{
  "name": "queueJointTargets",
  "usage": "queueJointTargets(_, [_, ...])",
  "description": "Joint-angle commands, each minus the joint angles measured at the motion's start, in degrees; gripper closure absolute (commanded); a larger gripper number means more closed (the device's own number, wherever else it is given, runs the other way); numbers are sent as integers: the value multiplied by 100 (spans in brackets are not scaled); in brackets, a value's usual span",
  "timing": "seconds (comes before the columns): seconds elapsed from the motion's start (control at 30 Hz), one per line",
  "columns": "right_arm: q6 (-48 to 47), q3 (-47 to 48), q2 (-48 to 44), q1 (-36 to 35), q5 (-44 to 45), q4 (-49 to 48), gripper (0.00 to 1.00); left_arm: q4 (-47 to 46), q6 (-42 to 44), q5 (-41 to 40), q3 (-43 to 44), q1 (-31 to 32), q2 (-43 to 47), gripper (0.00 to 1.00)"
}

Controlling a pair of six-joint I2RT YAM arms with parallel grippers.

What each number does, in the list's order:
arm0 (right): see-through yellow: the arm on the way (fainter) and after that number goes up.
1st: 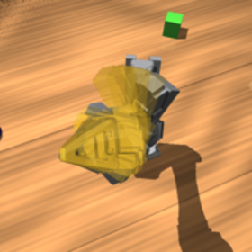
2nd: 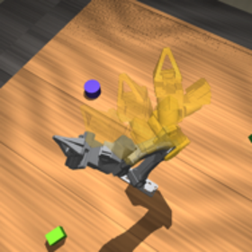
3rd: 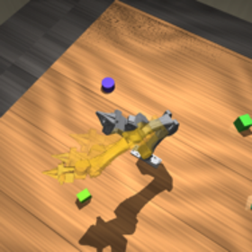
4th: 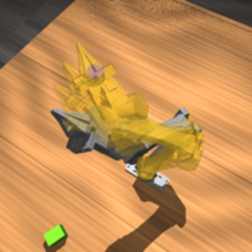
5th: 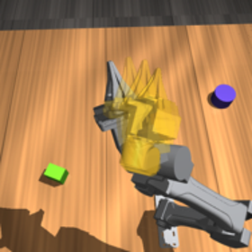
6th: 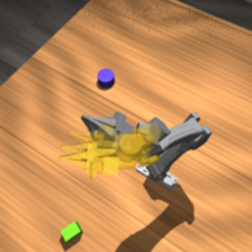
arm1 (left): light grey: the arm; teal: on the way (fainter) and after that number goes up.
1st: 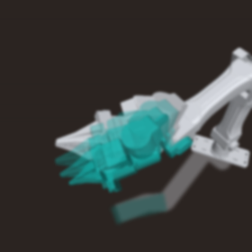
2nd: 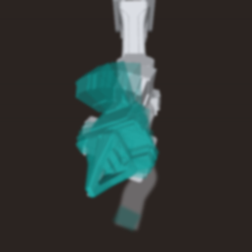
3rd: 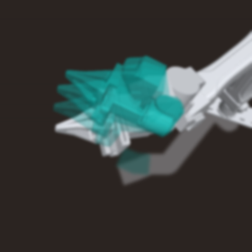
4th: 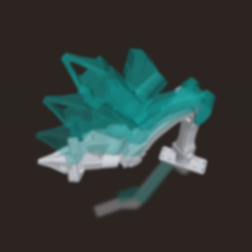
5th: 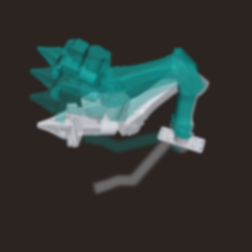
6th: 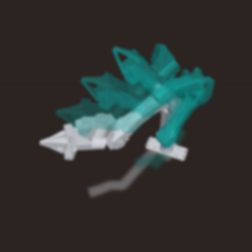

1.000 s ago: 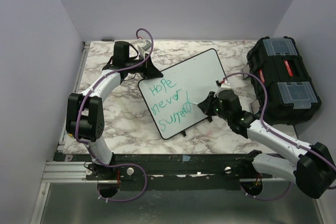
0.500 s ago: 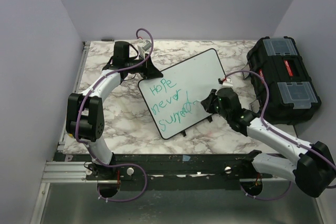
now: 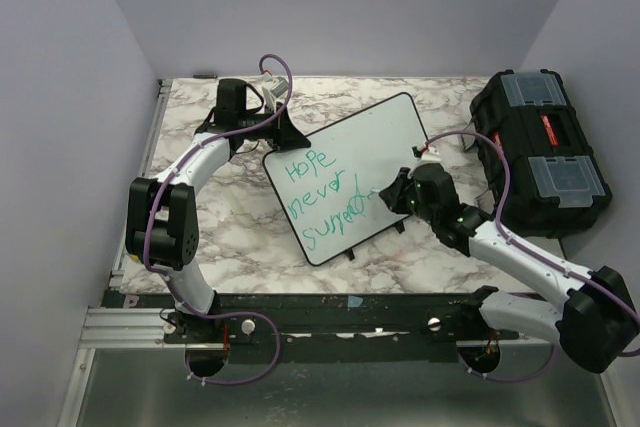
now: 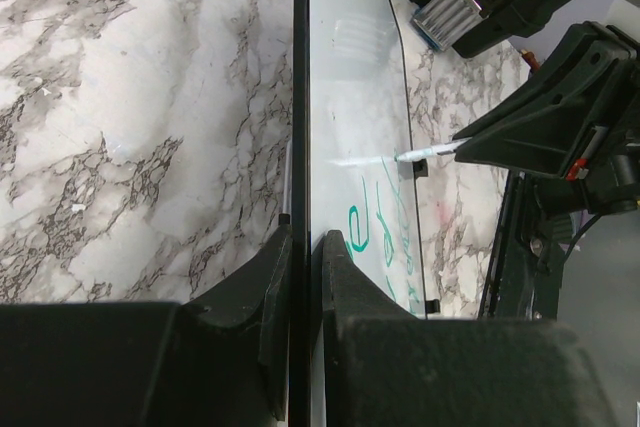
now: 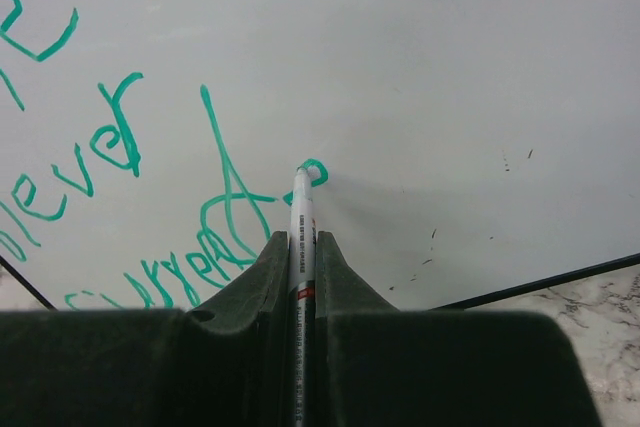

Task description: Write a sentence on the whiteboard

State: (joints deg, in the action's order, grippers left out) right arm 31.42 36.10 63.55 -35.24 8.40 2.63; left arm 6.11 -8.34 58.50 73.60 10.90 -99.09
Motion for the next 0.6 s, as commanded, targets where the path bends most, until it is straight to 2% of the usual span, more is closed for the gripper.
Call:
queueJointTargets(0.0, [68,-243,-123,0,-378,244,99,-375,799,-348,92,44,-21,100])
queueJointTargets(0.23, [184,-408,-402,4,-393,594,99,-374,799,-334,93,44,-10,100])
queueJointTargets(0.47, [340,-320,-515,-6,386,1097,99,-412,781,-312,67,44,15,100])
queueJointTargets(0.57, [248,-132,-511,-4,434,1170,99,-420,779,-304,66,44,15,100])
